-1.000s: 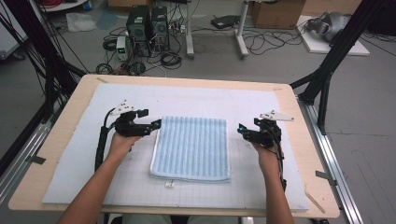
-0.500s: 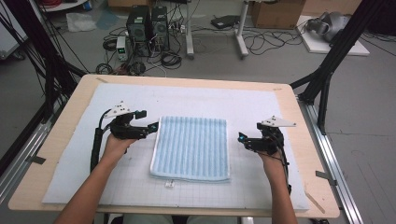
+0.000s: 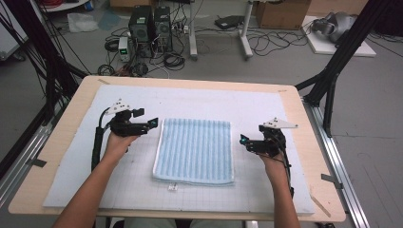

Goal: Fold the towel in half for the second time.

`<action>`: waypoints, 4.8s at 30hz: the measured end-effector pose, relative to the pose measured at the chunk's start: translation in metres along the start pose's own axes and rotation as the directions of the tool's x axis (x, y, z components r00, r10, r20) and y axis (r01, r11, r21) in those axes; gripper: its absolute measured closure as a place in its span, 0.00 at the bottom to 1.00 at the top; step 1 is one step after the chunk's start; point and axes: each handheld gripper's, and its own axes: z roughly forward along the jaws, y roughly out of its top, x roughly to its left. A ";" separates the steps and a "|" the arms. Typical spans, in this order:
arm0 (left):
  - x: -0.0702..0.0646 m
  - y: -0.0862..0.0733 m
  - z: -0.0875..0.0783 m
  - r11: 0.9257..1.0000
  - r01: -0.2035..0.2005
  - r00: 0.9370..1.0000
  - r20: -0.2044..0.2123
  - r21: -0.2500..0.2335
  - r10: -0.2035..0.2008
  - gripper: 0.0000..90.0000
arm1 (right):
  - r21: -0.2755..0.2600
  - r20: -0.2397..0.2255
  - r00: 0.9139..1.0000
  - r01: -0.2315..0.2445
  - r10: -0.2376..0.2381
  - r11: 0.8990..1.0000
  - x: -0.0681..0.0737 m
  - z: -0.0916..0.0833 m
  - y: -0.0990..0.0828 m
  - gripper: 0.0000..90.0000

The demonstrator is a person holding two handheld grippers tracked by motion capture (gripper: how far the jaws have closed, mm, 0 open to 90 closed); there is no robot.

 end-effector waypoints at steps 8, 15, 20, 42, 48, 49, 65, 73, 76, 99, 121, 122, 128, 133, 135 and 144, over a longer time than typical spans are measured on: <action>0.004 0.001 0.020 0.997 -0.039 0.998 -0.043 0.069 0.042 0.22 | -0.004 -0.014 1.000 0.021 -0.021 1.000 0.004 0.000 0.000 0.12; 0.012 -0.004 0.044 0.990 -0.004 0.999 -0.053 0.142 0.012 0.31 | -0.013 -0.008 1.000 0.008 -0.008 1.000 0.005 -0.003 0.001 0.12; 0.018 -0.013 0.054 0.982 0.022 0.998 -0.068 0.190 -0.010 0.35 | -0.005 -0.006 1.000 -0.001 0.001 1.000 0.003 -0.003 -0.001 0.12; -0.005 -0.023 0.080 0.928 -0.183 0.981 0.003 0.325 0.193 0.89 | 0.045 -0.021 1.000 0.012 -0.011 0.999 0.011 0.014 -0.005 0.12; -0.001 -0.023 0.079 0.937 -0.143 0.989 0.011 0.317 0.148 0.94 | 0.083 -0.026 0.999 0.024 -0.022 0.996 0.014 0.033 0.003 0.12; -0.001 -0.023 0.079 0.936 -0.146 0.989 0.012 0.319 0.150 0.94 | 0.093 -0.026 0.999 0.021 -0.019 0.995 0.014 0.038 0.006 0.12; 0.001 -0.023 0.078 0.942 -0.128 0.992 0.019 0.311 0.128 0.94 | 0.201 -0.021 0.998 -0.060 0.066 0.978 0.000 0.110 0.025 0.38; 0.002 -0.023 0.077 0.942 -0.123 0.992 0.021 0.311 0.122 0.95 | 0.233 -0.043 0.999 0.004 0.006 0.972 0.006 0.114 0.028 0.78; 0.001 -0.023 0.077 0.942 -0.123 0.992 0.015 0.311 0.124 0.95 | 0.243 -0.058 0.998 0.043 -0.029 0.969 0.013 0.115 0.030 0.92; 0.015 0.002 0.041 0.998 0.025 0.994 0.107 0.064 -0.032 0.95 | 0.018 -0.080 0.996 0.037 -0.035 0.999 0.021 0.086 0.059 0.92; -0.018 -0.021 -0.012 0.998 -0.062 0.983 0.171 -0.021 0.064 0.94 | -0.059 -0.182 0.974 0.123 -0.132 0.991 0.051 0.028 0.038 0.92; -0.019 -0.022 -0.013 0.998 -0.065 0.983 0.171 -0.024 0.069 0.94 | -0.056 -0.182 0.974 0.125 -0.133 0.991 0.052 0.026 0.038 0.92; -0.026 -0.032 -0.022 0.996 -0.088 0.980 0.179 -0.021 0.090 0.94 | -0.078 -0.194 0.971 0.130 -0.143 0.988 0.056 0.017 0.026 0.92; -0.034 -0.045 -0.030 0.993 -0.116 0.975 0.188 -0.007 0.115 0.94 | -0.079 -0.221 0.967 0.115 -0.130 0.990 0.058 0.010 0.007 0.92; -0.037 -0.049 -0.033 0.993 -0.122 0.974 0.194 -0.004 0.121 0.94 | -0.081 -0.226 0.965 0.117 -0.132 0.990 0.060 0.008 0.002 0.92; -0.049 -0.068 -0.043 0.989 -0.145 0.966 0.218 0.023 0.136 0.93 | -0.046 -0.235 0.963 0.126 -0.133 0.991 0.065 0.004 -0.023 0.92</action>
